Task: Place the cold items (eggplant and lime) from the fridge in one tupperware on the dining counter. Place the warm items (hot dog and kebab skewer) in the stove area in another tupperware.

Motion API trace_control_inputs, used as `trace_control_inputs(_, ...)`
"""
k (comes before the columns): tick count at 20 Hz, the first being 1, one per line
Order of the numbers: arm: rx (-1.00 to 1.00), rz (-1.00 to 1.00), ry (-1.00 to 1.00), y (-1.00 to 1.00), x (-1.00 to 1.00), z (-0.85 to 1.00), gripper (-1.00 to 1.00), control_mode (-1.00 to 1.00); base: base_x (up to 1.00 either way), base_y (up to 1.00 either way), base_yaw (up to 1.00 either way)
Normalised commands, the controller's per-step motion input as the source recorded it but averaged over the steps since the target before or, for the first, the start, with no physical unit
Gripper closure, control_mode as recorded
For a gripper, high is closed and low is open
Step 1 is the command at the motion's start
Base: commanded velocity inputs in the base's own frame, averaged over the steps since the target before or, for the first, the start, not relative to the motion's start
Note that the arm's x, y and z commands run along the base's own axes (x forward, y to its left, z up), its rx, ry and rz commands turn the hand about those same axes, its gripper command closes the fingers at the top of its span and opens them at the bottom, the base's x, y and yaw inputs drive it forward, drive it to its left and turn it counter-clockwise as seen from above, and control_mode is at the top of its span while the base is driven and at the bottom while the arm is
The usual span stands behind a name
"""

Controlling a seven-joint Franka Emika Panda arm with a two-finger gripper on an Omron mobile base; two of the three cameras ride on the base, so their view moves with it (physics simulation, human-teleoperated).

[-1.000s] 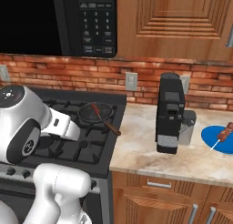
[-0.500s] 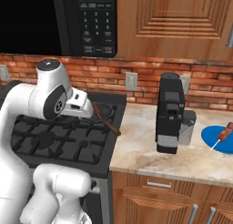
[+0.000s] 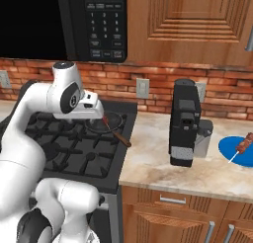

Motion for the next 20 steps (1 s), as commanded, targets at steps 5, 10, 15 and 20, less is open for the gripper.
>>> trace_control_inputs(5,-0.10,0.01,0.01,0.10,0.45,-0.37,-1.00,-1.00,0.00,0.00,0.00)
trace_control_inputs(10,-0.02,0.00,0.08,0.00,0.56,-0.29,-1.00,-1.00,0.00,0.00,0.00)
trace_control_inputs(15,0.00,0.00,0.09,0.00,0.55,-0.22,-1.00,-1.00,0.00,0.00,0.00)
trace_control_inputs(20,-0.03,0.00,0.00,0.00,0.44,-0.23,-1.00,-1.00,0.00,0.00,0.00)
